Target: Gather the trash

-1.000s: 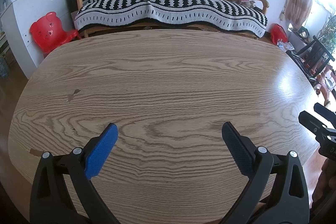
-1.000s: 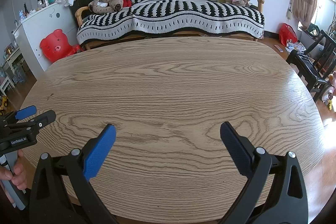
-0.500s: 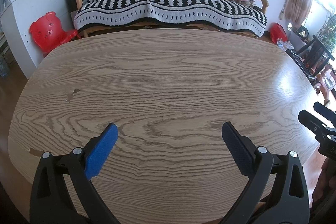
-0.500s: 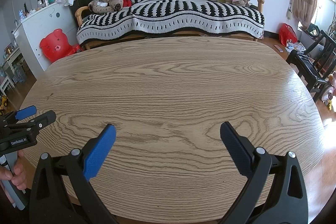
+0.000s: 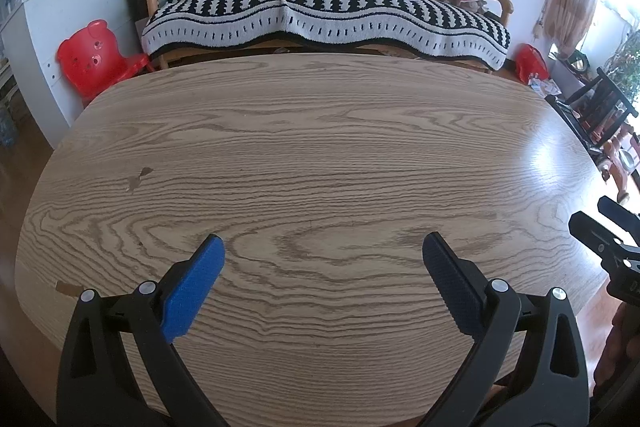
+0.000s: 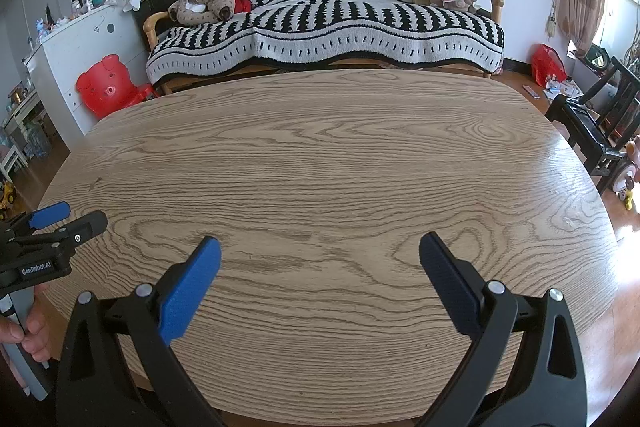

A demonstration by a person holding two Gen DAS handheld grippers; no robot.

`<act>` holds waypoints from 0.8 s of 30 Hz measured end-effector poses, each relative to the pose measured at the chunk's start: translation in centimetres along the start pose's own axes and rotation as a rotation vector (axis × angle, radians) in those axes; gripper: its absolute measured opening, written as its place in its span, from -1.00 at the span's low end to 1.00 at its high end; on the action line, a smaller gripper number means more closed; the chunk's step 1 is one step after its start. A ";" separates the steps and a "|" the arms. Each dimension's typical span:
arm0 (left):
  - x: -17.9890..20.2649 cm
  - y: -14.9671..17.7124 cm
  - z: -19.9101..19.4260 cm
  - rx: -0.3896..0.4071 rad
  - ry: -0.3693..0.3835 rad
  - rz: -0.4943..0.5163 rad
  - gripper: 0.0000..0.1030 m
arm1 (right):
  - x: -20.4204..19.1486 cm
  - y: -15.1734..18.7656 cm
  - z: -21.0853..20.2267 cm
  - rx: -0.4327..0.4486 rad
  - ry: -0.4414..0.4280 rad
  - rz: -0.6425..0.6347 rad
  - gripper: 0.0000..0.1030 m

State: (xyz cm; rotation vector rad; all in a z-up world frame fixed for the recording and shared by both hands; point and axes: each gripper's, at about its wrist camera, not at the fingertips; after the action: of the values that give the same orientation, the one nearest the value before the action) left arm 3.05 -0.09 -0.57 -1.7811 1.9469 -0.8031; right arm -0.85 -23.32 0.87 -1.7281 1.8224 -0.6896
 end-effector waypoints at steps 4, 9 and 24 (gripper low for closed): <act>0.0 0.0 0.0 0.000 -0.001 0.001 0.87 | -0.1 0.0 0.0 0.000 0.000 0.001 0.86; 0.0 0.0 -0.1 -0.001 0.009 -0.003 0.87 | -0.1 0.0 0.0 0.001 0.001 0.000 0.86; 0.2 -0.1 -0.3 -0.001 0.007 -0.007 0.87 | -0.2 0.1 0.0 -0.001 0.001 0.000 0.86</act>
State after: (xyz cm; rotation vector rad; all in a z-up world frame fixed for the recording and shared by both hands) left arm 2.91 -0.20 -0.21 -1.7887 1.9469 -0.8117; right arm -0.90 -23.11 0.86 -1.7290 1.8235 -0.6897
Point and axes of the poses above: each gripper's, at about its wrist camera, not at the fingertips, and z roughly the way its jaws point, x to its right, y to its underside, and after that the axes turned 5 degrees about y, right-handed
